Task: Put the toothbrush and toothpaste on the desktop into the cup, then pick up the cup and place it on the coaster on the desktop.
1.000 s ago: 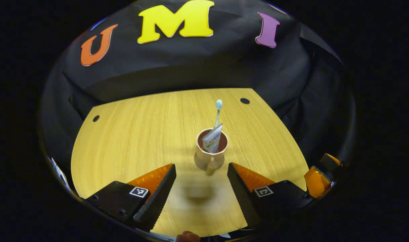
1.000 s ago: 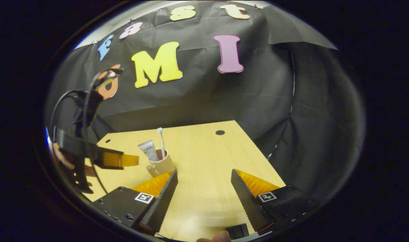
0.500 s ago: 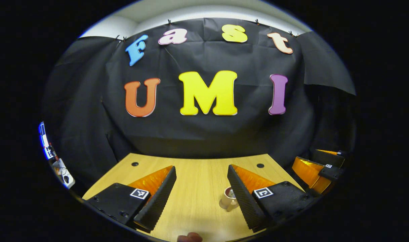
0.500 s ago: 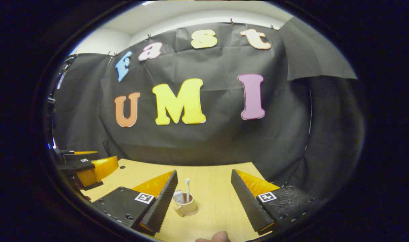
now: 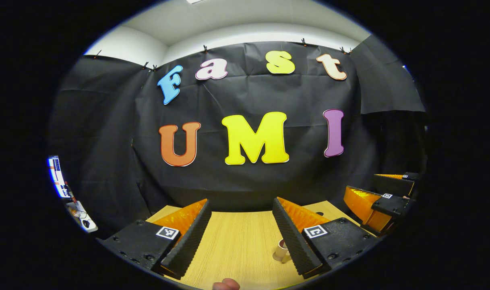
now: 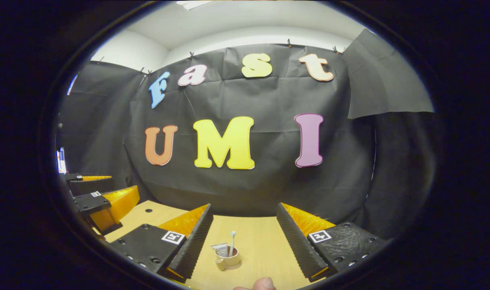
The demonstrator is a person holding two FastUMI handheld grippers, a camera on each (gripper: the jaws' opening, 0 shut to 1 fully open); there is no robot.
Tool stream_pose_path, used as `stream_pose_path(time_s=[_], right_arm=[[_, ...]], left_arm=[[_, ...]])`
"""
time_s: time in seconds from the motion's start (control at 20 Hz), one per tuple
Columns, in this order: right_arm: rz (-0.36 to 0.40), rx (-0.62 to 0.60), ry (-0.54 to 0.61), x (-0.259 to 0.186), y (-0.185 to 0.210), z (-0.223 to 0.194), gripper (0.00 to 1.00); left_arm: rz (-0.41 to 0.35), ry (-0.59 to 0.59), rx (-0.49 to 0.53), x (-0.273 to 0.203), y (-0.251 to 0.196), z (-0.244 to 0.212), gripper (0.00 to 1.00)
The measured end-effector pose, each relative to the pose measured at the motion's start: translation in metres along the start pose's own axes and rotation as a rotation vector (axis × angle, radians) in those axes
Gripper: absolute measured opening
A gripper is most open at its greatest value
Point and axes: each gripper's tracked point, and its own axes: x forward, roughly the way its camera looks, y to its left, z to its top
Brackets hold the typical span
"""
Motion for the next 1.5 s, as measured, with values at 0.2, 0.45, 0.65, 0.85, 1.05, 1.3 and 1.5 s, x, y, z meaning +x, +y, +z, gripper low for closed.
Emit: stream_pose_path(time_s=[0.2,0.45,0.65,0.85,1.05,1.3,1.5], right_arm=[[0.000,0.003,0.001,0.003,0.003,-0.001,0.96],[-0.004,0.002,-0.006,0.008,0.002,0.001,0.93],[-0.021,0.002,-0.004,0.010,0.000,0.000,0.93],[-0.032,0.000,-0.011,0.011,-0.003,0.002,0.96],[-0.032,0.005,-0.004,0.012,-0.001,-0.001,0.93],[-0.036,0.000,-0.003,0.014,-0.001,-0.001,0.96],[-0.042,-0.003,0.001,0.016,-0.003,-0.003,0.96]], left_arm=[[0.003,-0.008,-0.008,-0.004,0.002,0.002,0.96],[0.003,-0.014,-0.014,-0.003,0.001,0.002,0.96],[0.001,-0.015,-0.018,-0.002,0.000,0.001,0.90],[-0.012,-0.019,-0.019,0.002,-0.001,0.000,0.90],[-0.023,-0.016,-0.024,0.003,-0.004,0.000,0.96],[-0.027,-0.018,-0.022,0.010,-0.002,0.001,0.97],[-0.037,-0.021,-0.023,0.014,-0.005,0.001,0.96]])
